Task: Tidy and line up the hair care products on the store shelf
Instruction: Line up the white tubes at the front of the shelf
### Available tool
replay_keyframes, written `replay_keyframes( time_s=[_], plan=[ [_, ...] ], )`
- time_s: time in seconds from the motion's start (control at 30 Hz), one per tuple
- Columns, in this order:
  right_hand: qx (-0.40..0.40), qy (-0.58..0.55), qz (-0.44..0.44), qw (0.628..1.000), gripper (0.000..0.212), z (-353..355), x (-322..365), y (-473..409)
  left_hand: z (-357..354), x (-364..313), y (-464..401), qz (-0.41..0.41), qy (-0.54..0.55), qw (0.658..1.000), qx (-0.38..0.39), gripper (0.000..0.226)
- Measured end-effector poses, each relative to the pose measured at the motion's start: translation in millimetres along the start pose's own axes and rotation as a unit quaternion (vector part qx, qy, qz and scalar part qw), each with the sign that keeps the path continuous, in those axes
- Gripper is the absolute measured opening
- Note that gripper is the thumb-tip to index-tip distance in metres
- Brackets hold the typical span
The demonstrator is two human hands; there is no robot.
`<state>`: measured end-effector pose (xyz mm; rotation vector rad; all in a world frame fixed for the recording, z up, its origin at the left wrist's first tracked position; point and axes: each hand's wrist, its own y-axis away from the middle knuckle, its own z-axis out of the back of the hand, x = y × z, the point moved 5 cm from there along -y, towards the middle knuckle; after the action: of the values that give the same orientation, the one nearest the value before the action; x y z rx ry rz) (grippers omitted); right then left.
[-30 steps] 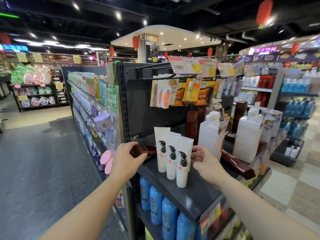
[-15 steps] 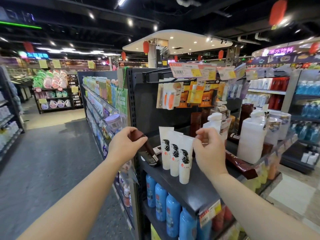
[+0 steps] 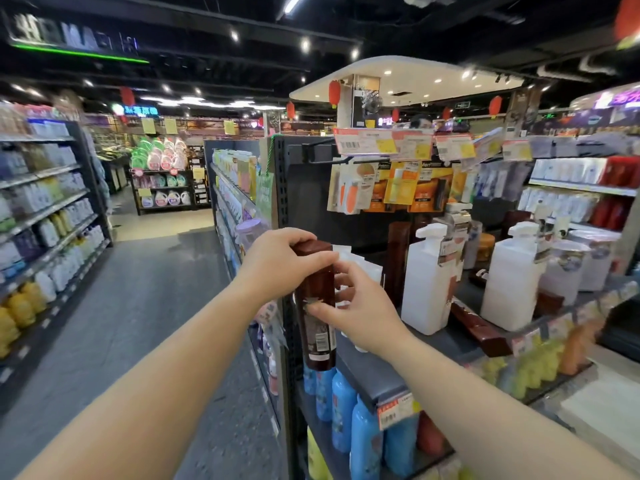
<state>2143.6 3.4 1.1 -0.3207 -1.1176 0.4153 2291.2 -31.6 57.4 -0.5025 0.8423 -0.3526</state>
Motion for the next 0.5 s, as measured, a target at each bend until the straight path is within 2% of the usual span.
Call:
replay_keyframes(
  time_s=[0.13,0.23,0.33,0.5],
  plan=[
    [0.008,0.002,-0.016,1.000,0.042,24.8,-6.6,8.9,-19.2,-28.2,7.4,0.009,0.027,1.000,0.003,0.051],
    [0.013,0.012,-0.028,0.999,0.041,57.2,-16.8,17.3,-45.4,-51.3,10.5,0.000,0.043,0.999,0.016,0.052],
    [0.003,0.013,-0.043,0.999,0.041,87.9,-25.9,21.6,-56.1,-61.7,7.9,0.008,0.077,0.997,0.011,0.063],
    [-0.091,0.044,-0.082,0.992,0.044,138.1,-61.0,23.0,-49.0,-36.5,-5.3,0.050,0.107,0.988,-0.104,0.027]
  ],
)
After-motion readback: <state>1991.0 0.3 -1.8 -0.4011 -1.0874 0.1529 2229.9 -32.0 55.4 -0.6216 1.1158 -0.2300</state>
